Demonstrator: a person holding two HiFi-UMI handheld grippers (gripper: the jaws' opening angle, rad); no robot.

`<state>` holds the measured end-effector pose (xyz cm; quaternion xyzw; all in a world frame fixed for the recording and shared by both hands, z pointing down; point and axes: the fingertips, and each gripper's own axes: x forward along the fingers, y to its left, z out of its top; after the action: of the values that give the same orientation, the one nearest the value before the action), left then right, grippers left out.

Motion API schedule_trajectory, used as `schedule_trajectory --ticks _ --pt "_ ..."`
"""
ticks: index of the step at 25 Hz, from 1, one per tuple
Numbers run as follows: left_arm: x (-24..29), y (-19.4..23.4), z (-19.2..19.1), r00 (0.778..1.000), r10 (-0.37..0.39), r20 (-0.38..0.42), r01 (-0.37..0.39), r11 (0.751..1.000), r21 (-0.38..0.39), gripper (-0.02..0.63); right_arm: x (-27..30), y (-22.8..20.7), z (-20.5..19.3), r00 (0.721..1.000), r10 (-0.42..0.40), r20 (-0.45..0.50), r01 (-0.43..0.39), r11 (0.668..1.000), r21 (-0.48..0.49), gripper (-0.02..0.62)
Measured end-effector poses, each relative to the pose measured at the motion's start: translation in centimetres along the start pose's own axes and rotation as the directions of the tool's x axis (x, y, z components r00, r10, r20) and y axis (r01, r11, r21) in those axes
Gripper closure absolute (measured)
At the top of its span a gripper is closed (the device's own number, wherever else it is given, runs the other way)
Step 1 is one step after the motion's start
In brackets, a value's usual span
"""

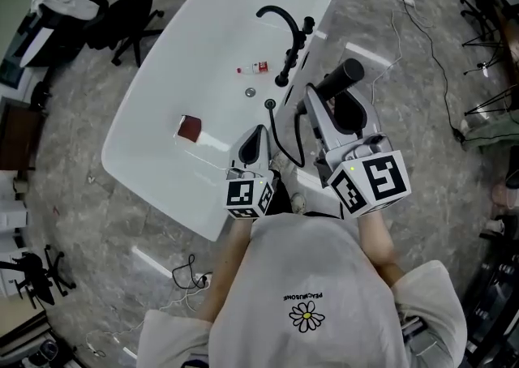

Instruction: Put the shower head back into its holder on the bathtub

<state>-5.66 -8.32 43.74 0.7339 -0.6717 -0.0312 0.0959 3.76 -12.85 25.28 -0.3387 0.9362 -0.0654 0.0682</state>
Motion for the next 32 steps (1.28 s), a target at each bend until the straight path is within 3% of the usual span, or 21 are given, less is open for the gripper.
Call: schedule_trajectory --ticks 3,6,9,11,17,22,24,28,30,32 --pt "1.4 0.5 -1.2 0.999 0.047 -0.026 -0.046 0.998 0.034 0.604 1.3 -0.7 -0.5 1.000 -0.001 -0.017 0.001 1.000 0.015 0.456" --pt "2.8 0.2 -1.7 0.999 0.026 -0.026 -0.026 1.000 0.008 0.604 2.7 -1.2 -0.4 1.000 0.013 -0.023 -0.012 1.000 0.026 0.456" --pt "3.7 -0.5 -2.8 0.999 -0.027 -0.018 0.027 1.000 -0.013 0.431 4.0 -1.1 -0.2 0.999 0.034 -0.022 -0.033 0.999 0.043 0.456" --pt "4.2 -0.6 -4.1 0.998 -0.054 -0.044 0.053 0.998 -0.031 0.407 4.9 -0.6 0.5 0.999 0.051 -0.011 -0.050 0.997 0.050 0.456" --pt "5.9 -0.6 -10.9 0.974 -0.106 -0.200 0.094 0.993 -0.064 0.402 6.3 1.6 3.2 0.992 0.124 0.035 -0.128 0.983 0.134 0.456" --pt "6.5 0.3 -17.2 0.933 -0.081 -0.349 0.054 0.995 -0.086 0.425 5.5 3.1 6.3 0.984 0.162 0.076 -0.169 0.980 0.101 0.456" --pt "6.6 0.1 -18.5 0.921 -0.084 -0.380 0.049 0.994 -0.099 0.462 5.1 3.7 7.0 0.980 0.178 0.084 -0.185 0.979 0.089 0.456" --pt "6.6 -0.8 -20.5 0.898 -0.106 -0.427 0.065 0.992 -0.109 0.471 4.5 4.5 7.4 0.975 0.204 0.091 -0.212 0.972 0.097 0.456" --pt "6.4 -0.4 -21.0 0.891 -0.079 -0.447 0.042 0.995 -0.092 0.537 4.2 4.6 7.3 0.975 0.203 0.089 -0.210 0.974 0.084 0.456" --pt "6.5 0.5 -20.4 0.895 -0.043 -0.444 0.009 0.997 -0.079 0.541 3.8 4.4 7.5 0.976 0.196 0.094 -0.203 0.976 0.077 0.456"
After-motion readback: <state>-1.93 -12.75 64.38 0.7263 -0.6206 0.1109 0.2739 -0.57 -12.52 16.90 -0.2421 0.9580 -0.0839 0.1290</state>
